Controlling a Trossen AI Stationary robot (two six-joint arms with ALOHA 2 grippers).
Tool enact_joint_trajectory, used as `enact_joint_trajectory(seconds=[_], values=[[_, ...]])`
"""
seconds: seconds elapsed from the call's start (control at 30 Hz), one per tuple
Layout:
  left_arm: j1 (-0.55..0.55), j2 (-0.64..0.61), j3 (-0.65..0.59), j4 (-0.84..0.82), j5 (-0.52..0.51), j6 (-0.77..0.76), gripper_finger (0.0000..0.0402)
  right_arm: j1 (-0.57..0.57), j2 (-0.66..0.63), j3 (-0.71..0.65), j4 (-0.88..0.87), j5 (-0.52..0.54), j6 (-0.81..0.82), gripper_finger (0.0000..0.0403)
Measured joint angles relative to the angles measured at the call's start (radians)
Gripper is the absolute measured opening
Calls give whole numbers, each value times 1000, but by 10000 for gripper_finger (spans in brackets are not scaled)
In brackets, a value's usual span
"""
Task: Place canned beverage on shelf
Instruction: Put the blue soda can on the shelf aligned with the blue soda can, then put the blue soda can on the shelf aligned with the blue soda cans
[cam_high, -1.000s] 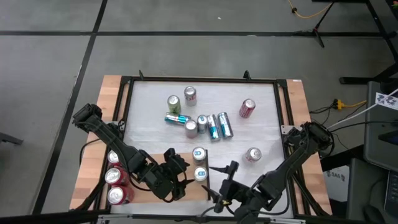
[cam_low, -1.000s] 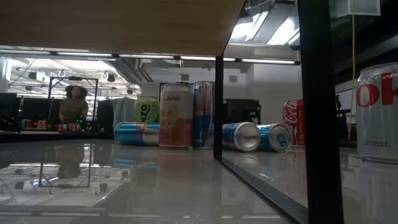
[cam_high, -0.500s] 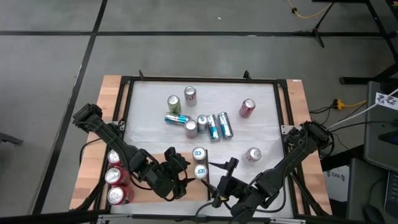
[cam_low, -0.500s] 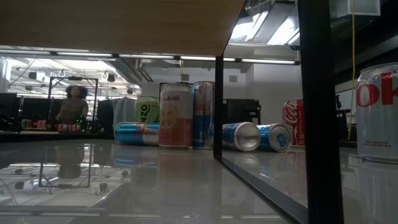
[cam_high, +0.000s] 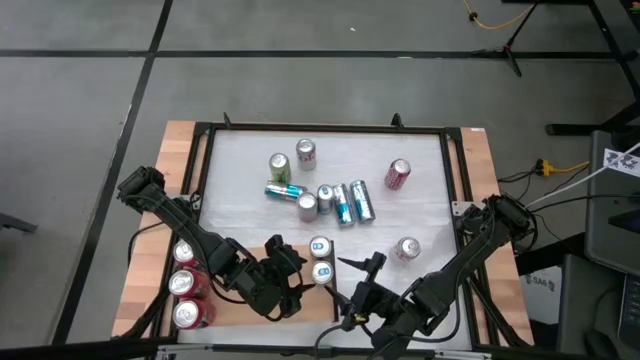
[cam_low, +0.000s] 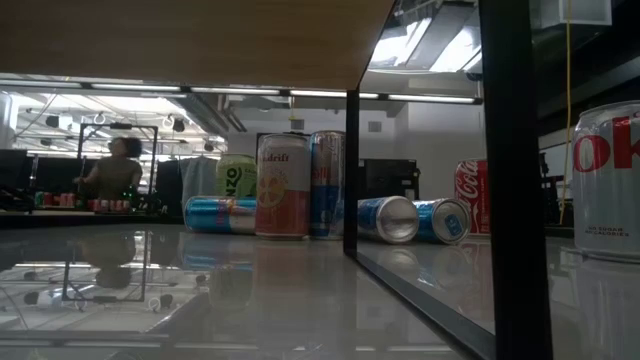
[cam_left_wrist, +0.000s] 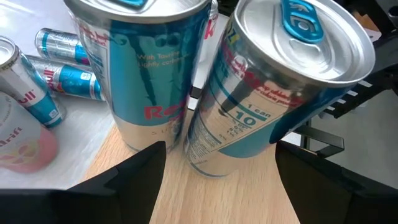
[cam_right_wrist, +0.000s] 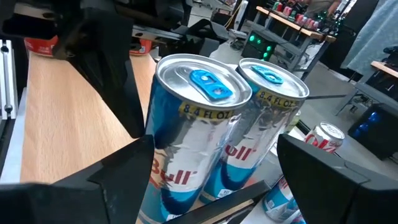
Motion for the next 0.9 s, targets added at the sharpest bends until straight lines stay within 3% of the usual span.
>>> enact_joint_trajectory(seconds=[0.3,0.67,0.9], values=[[-4,-3,0,-14,7,0,295,2,-2,0,2,-3,0,328],[-37,-61,0,-90,40,5,295,3,-88,0,-14,-161,27,328],[-54,-114,0,-92,56,96,295,2,-191,0,-172,-249,75,328]])
